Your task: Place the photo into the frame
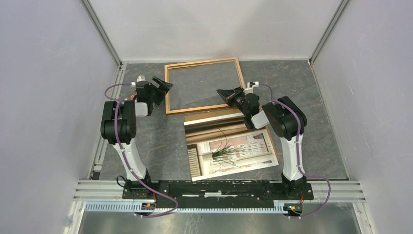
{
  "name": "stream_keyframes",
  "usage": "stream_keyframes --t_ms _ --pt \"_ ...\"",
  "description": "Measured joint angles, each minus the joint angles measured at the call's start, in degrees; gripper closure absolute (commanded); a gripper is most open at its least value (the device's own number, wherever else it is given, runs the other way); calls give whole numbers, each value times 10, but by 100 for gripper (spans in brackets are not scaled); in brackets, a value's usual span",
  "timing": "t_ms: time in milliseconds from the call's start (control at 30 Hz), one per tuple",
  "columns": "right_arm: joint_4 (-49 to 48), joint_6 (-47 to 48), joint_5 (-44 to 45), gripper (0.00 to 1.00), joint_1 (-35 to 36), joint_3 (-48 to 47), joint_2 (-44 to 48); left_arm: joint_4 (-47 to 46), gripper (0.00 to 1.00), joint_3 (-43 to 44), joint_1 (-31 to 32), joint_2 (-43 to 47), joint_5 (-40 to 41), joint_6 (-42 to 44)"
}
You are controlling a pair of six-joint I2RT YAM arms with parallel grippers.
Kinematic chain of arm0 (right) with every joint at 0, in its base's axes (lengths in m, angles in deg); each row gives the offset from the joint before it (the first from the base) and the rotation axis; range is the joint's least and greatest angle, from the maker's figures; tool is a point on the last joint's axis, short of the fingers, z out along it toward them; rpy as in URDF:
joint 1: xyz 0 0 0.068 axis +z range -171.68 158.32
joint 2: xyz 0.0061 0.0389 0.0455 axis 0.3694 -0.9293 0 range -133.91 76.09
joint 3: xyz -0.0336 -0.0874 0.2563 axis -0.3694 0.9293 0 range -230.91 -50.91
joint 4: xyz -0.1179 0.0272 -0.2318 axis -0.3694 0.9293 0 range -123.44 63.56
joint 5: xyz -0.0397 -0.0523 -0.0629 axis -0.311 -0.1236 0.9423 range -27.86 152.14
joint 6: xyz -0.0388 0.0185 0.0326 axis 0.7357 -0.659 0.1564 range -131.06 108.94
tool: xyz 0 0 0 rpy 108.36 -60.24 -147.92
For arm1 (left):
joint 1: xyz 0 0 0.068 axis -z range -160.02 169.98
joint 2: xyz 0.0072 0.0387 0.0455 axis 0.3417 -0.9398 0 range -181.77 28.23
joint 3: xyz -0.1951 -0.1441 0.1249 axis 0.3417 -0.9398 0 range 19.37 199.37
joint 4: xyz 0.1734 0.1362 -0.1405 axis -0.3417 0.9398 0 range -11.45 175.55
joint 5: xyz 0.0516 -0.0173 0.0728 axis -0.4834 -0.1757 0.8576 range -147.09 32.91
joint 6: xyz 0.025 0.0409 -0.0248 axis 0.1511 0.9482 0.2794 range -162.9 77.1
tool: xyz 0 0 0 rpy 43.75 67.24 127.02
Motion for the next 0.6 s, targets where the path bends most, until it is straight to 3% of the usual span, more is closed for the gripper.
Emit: stream_keyframes --t_ms 600 --pt "-99 71 2 100 5 -12 -50 -1 0 0 0 0 -1 0"
